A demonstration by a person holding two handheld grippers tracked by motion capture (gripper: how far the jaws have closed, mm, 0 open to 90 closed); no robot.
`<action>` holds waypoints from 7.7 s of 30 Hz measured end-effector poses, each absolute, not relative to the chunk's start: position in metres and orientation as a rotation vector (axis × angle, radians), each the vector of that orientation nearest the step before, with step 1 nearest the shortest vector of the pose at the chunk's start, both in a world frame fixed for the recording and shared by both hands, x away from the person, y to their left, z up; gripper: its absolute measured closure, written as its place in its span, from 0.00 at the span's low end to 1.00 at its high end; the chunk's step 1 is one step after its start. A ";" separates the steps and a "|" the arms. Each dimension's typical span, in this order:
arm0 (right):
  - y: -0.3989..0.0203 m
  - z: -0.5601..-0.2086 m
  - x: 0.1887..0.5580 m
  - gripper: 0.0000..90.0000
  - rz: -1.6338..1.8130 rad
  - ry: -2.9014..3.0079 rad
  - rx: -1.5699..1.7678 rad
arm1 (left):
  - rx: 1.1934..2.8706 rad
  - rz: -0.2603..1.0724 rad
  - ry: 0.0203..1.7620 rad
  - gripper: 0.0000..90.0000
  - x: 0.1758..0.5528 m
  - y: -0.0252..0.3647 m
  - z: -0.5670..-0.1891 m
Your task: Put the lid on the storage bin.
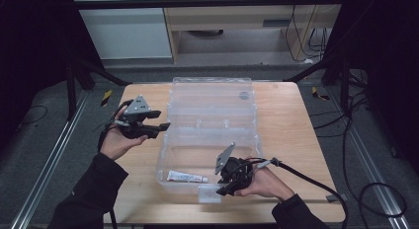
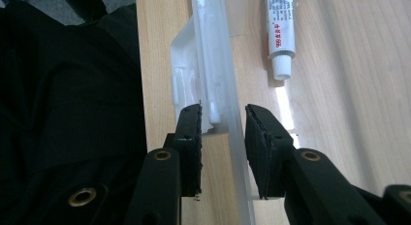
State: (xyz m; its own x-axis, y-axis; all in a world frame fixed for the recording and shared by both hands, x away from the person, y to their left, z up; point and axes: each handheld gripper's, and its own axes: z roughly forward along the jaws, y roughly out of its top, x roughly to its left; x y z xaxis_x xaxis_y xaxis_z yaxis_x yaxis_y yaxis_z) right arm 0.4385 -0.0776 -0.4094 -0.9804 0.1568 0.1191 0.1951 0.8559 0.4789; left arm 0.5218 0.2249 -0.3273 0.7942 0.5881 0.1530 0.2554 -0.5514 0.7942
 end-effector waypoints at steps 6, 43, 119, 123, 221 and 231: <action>-0.078 -0.410 0.439 0.75 -0.778 -2.949 -0.282 | 2.234 0.534 0.517 0.51 0.533 0.206 -0.312; -0.078 -0.410 0.439 0.75 -0.779 -2.948 -0.263 | 2.470 0.456 0.244 0.68 0.594 0.150 -0.323; -0.078 -0.411 0.437 0.76 -0.784 -2.948 -0.295 | 2.593 0.429 -0.067 1.00 0.515 0.143 -0.295; -0.078 -0.410 0.437 0.76 -0.784 -2.951 -0.295 | 2.585 0.428 -0.065 1.00 0.508 0.144 -0.296; -0.211 -0.332 0.472 1.00 -1.861 -2.649 -1.202 | 2.527 0.265 -0.066 0.99 0.455 0.156 -0.324; -0.215 -0.337 0.470 1.00 -1.852 -2.636 -1.212 | 2.538 0.241 -0.081 0.96 0.450 0.154 -0.330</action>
